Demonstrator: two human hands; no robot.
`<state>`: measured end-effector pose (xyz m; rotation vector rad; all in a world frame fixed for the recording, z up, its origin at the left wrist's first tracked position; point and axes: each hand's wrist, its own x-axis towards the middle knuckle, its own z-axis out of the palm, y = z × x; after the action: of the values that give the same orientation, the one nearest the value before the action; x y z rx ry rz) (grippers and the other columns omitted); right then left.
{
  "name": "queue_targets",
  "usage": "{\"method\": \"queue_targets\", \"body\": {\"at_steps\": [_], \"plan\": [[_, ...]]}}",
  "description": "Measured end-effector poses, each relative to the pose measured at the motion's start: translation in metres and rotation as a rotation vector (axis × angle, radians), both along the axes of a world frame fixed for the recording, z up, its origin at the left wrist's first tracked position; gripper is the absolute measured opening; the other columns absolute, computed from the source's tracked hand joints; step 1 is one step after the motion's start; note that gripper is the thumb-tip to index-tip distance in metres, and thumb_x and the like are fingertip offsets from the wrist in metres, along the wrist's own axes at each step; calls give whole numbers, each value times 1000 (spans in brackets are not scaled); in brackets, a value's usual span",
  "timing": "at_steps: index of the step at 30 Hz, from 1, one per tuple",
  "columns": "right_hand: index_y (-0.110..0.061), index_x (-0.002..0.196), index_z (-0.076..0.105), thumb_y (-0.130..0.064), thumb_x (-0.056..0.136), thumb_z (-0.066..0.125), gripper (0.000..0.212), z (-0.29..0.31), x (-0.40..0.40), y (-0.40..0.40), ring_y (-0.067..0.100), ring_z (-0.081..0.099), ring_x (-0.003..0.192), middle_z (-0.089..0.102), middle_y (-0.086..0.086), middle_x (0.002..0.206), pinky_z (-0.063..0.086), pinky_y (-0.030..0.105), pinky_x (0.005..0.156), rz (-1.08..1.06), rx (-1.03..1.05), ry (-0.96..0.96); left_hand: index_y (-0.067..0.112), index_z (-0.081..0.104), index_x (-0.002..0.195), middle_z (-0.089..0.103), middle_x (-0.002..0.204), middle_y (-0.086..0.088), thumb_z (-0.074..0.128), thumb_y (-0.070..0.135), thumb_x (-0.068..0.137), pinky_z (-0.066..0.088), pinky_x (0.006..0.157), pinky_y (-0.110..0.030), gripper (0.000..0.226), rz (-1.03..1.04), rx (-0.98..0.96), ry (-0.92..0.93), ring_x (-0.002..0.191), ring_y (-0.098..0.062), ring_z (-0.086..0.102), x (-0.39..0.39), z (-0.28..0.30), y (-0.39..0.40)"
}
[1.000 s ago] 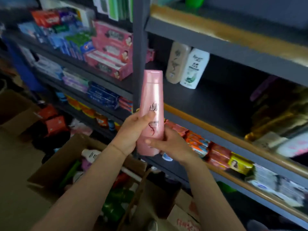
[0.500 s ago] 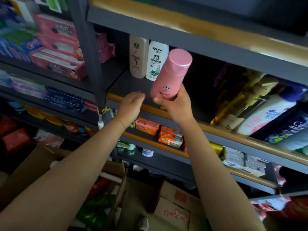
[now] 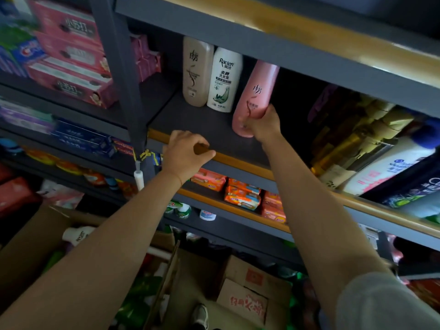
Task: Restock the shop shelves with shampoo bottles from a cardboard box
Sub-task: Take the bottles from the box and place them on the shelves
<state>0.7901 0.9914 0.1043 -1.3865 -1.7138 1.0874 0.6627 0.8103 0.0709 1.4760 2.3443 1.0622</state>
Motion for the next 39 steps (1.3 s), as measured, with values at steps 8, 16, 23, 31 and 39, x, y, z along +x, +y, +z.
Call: {"method": "queue_targets", "body": {"at_steps": [8, 16, 23, 31, 39], "plan": [[-10, 125, 46, -11, 71, 84, 66, -6, -14, 40, 23, 62, 107, 62, 8, 118, 58, 41, 87, -3, 15, 65, 29, 66, 94, 59, 103, 8, 70, 44, 84, 27, 88, -40, 18, 33, -6, 46, 122, -18, 39, 2, -6, 5], [-15, 128, 46, -24, 73, 82, 67, -15, -25, 50, 23, 63, 107, 62, 5, 120, 58, 46, 87, -17, -8, 100, 28, 66, 93, 58, 101, 8, 70, 44, 84, 28, 92, -43, 18, 40, 6, 47, 123, -20, 40, 1, -10, 8], [-16, 135, 43, -36, 70, 70, 74, -16, -14, -1, 25, 59, 108, 51, 11, 127, 57, 49, 85, -102, 125, 83, 26, 63, 108, 56, 117, 5, 65, 42, 90, 31, 98, -45, 24, 13, 33, 123, 131, -19, 35, 4, -17, 4], [-22, 87, 57, 5, 93, 48, 29, -77, -47, -207, 16, 57, 54, 60, 3, 68, 51, 33, 53, 507, -45, 160, 19, 37, 152, 38, 156, -6, 61, 33, 91, 25, 114, -50, 67, 214, -183, 77, 146, -29, 29, -29, -123, -132], [-22, 81, 55, -17, 100, 49, 21, -268, -116, -323, 16, 58, 58, 62, 4, 74, 50, 29, 55, 865, -645, -495, 8, 67, 118, 68, 112, -17, 60, 27, 82, 13, 115, -61, 41, 614, -717, -59, 117, -35, 56, -70, -234, -351]]}}
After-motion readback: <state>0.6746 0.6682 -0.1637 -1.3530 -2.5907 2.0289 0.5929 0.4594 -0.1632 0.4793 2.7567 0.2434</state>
